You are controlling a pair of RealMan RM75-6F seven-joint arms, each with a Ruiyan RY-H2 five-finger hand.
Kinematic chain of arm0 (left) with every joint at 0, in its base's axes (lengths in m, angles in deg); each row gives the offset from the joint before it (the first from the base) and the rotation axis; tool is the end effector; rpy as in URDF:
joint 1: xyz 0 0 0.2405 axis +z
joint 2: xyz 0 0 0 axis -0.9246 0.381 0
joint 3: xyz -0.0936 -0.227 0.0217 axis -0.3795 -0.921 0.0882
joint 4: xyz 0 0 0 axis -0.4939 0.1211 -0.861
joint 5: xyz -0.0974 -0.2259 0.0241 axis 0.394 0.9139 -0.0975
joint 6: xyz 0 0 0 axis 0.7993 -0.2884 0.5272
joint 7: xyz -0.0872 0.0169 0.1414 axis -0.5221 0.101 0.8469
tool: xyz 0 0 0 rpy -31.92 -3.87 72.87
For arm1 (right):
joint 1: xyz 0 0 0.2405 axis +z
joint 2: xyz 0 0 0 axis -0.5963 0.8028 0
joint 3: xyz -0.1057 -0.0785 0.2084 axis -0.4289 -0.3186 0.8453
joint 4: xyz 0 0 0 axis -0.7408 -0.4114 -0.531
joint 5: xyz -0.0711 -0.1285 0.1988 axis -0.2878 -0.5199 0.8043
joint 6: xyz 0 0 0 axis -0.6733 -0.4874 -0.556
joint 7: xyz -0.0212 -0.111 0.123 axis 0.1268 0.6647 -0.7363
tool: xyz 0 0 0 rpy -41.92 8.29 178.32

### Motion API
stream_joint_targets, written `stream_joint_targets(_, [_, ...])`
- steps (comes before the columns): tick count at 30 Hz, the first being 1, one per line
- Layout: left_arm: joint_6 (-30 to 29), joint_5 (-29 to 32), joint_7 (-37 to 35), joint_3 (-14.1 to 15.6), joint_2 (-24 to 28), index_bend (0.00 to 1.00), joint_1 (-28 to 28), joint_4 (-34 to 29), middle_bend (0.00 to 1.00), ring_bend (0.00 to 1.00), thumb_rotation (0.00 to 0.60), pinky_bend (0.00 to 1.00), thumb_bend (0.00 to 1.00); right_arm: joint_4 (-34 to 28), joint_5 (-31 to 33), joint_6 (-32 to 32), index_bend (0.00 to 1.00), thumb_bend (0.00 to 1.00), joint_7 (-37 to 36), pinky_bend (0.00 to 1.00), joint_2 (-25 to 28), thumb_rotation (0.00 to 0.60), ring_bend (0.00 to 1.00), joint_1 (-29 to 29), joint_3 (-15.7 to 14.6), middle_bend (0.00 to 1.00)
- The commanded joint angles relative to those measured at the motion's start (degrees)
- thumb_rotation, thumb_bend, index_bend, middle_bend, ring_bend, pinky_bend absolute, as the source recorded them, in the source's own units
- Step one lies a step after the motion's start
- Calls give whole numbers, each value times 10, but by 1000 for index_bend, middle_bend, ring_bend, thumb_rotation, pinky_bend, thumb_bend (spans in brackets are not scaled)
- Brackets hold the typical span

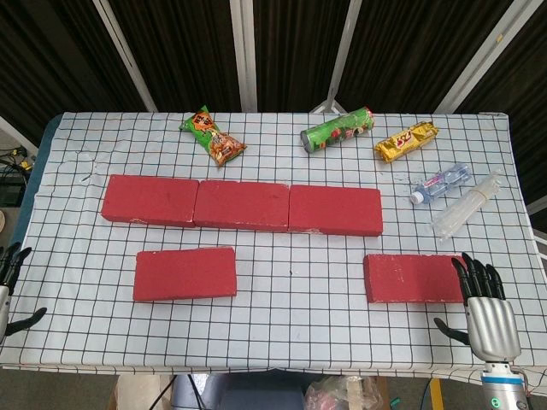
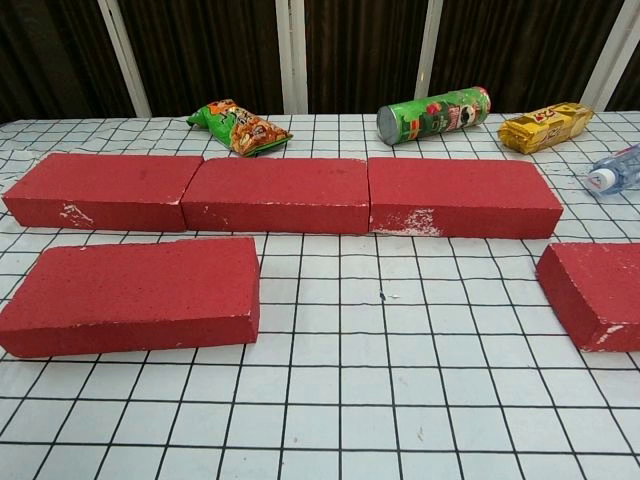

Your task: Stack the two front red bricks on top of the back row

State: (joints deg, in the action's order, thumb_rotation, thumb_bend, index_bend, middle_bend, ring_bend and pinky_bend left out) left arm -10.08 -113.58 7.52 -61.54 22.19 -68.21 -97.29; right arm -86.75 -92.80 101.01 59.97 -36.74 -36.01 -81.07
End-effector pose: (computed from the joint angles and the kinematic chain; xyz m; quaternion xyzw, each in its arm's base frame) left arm -0.3167 0.1774 0.1284 -0.5880 -0.3707 -0.3501 0.6280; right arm -0.2782 -0.1805 0.0882 0.5769 -0.3989 0.3847 0.6000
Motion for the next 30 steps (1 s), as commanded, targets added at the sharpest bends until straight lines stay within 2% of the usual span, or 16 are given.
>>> stream_joint_targets(1, [-5,-4,1,1,0,102,2,-1,21,0,600,0,0,1,0,0,0,133,1,0,-1,600,0,0,0,0])
stream_joint_targets(9, [-2,-10,6,3,-6,102,-1,0,21,0,600,0,0,-1,3,-3,0,133,-7,0,4,600,0,-1,-1,0])
stream_joint_targets(15, [6,-11,12,6,-6,102,-4,-2,21,0,600,0,0,-15,-4,-18,0,133,-10,0,17,600,0,0,-15,0])
stream_joint_targets(21, [7,-20,18,13,-6,102,-4,-5,21,0,600,0,0,-41,22,-85,0,133,-9,0,45,600,0,23,-25,0])
stream_joint_targets(30, [9,-6,21,6,-7,101,-5,-5,21,0,600,0,0,-97,135,-215,0,132,59,0,107,600,0,99,5,0])
